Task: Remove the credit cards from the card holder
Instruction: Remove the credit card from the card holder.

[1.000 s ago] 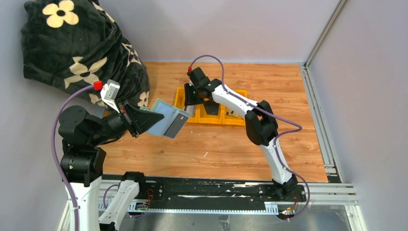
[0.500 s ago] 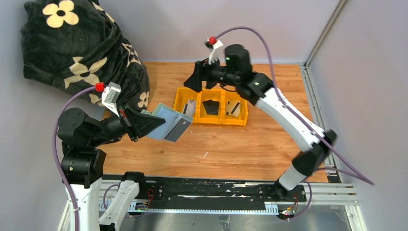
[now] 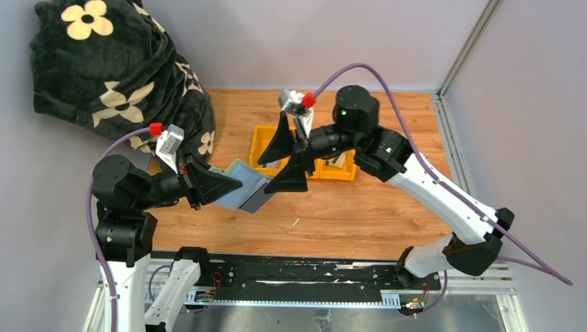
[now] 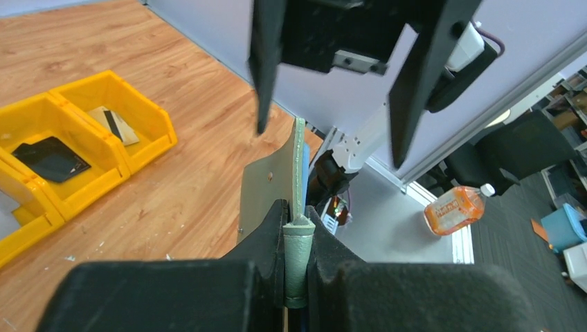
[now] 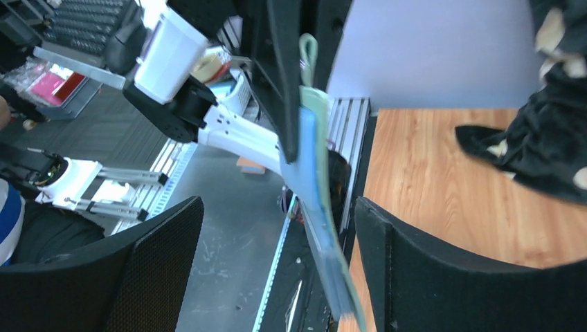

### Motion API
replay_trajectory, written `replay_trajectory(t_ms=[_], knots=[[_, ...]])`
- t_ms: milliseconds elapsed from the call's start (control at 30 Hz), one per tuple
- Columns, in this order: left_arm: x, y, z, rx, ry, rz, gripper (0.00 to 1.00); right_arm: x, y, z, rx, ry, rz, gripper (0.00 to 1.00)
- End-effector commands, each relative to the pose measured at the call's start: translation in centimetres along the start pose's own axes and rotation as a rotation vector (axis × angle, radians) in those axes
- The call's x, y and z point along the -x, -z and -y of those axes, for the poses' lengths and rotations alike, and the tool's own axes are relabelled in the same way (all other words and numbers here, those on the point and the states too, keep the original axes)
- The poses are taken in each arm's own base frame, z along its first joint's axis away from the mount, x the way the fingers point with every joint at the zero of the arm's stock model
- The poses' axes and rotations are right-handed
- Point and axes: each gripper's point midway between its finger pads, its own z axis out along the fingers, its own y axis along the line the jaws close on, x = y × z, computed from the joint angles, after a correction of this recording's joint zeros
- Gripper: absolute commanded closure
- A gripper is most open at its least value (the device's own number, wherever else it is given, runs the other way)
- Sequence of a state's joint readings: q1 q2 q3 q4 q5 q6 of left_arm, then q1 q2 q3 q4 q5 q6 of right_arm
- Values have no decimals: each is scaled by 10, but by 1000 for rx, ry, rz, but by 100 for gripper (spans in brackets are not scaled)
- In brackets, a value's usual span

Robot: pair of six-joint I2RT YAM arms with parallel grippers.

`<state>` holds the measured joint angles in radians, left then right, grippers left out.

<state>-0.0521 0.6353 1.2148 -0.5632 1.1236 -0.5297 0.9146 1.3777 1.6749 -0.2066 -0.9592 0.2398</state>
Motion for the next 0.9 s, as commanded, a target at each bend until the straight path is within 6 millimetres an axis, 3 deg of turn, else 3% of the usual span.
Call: replay_trajectory(t_ms=[0,133,267,300,367,433,467,567,633,767,867], knots=[[-3,4,16,-65,-53,-13,100,-30,-18,-7,65,-24,-103,16],[-5,5,20,-83,-54,-25,100,-41,-32,-8,91,-47,-140,22],[-7,5,20,-87,-57,-33,100,-44,-38,-11,113,-60,-153,45],[-7,5,20,-86,-60,-32,100,-45,-39,-11,112,-61,-153,52],[-6,5,19,-80,-60,-29,100,-45,-41,-8,96,-60,-144,78],[-4,5,16,-54,-63,-14,88,-44,-40,-5,70,-56,-127,97],[-2,5,14,-33,-65,-3,77,-41,-39,0,34,-50,-111,100],[1,6,12,-2,-64,19,38,-36,-31,11,-34,-68,-56,100],[0,7,14,-3,-52,21,28,-28,-23,20,-79,-96,6,100],[-3,9,19,-12,-47,24,25,-11,-9,27,-117,-114,179,100],[-5,9,19,-7,-48,37,33,-5,-5,20,-92,-118,260,100]])
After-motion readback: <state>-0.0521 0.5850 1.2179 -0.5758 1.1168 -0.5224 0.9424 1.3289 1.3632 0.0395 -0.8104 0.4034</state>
